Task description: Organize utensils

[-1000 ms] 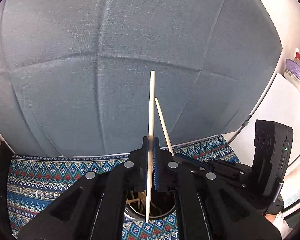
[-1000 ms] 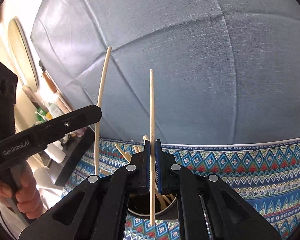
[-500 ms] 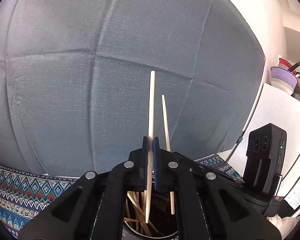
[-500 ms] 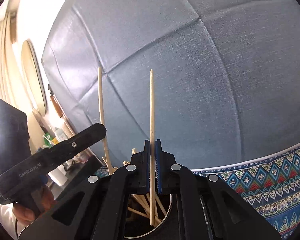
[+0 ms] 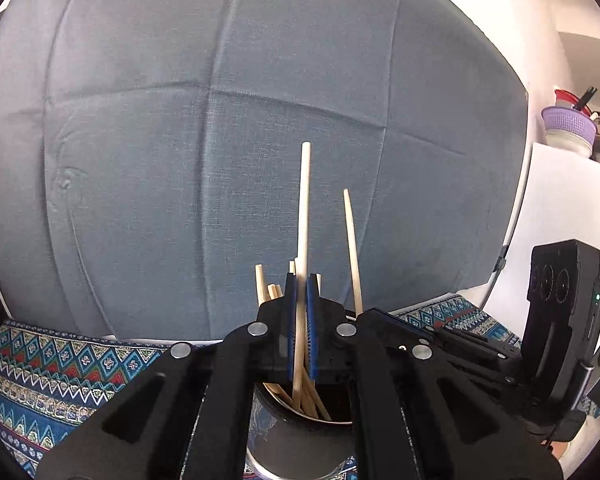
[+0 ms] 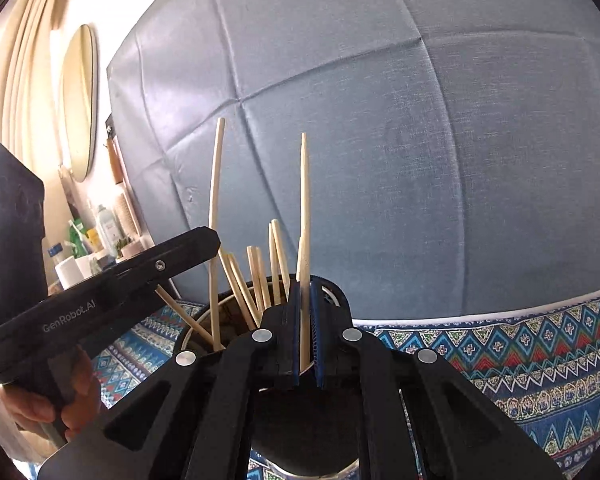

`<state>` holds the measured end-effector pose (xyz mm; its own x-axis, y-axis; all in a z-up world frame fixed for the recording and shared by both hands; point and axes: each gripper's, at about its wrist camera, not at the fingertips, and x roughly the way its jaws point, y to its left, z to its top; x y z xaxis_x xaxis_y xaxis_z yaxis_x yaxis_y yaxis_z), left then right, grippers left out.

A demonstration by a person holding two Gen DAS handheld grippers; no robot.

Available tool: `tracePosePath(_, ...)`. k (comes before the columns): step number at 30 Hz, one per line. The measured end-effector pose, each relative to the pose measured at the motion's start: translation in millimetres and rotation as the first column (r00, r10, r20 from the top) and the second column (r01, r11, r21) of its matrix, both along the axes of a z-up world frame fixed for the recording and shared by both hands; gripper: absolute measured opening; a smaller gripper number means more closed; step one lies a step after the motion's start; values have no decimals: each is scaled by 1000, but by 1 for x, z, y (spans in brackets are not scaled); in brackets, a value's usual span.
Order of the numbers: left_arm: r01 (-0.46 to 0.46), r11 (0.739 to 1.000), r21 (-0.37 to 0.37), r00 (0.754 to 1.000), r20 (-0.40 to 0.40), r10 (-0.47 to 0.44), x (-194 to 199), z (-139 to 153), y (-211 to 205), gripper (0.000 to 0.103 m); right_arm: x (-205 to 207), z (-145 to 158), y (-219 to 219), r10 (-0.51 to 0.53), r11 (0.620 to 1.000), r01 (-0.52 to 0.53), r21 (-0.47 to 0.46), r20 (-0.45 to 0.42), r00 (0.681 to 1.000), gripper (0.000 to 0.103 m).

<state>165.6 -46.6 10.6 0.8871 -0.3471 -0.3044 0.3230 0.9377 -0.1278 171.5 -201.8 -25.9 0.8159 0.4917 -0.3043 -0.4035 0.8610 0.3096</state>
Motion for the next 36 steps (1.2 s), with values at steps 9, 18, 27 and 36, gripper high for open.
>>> tracePosePath(9, -68, 998, 14, 997, 46, 68, -18, 8, 6, 47, -7, 16, -6, -34, 999, 35, -27, 17, 999, 12)
tracePosePath(18, -92, 995, 27, 995, 33, 92, -38, 33, 23, 82, -31, 39, -26, -150, 983, 151, -107, 21, 989, 62)
tracePosePath(27, -112, 990, 85, 991, -58, 117, -75, 42, 35, 97, -51, 51, -15, -186, 974, 166, -156, -119, 975, 95)
tracePosePath(36, -241, 963, 120, 941, -216, 262, -101, 28, 66, 97, -80, 49, -1, -234, 956, 176, -234, -255, 938, 95)
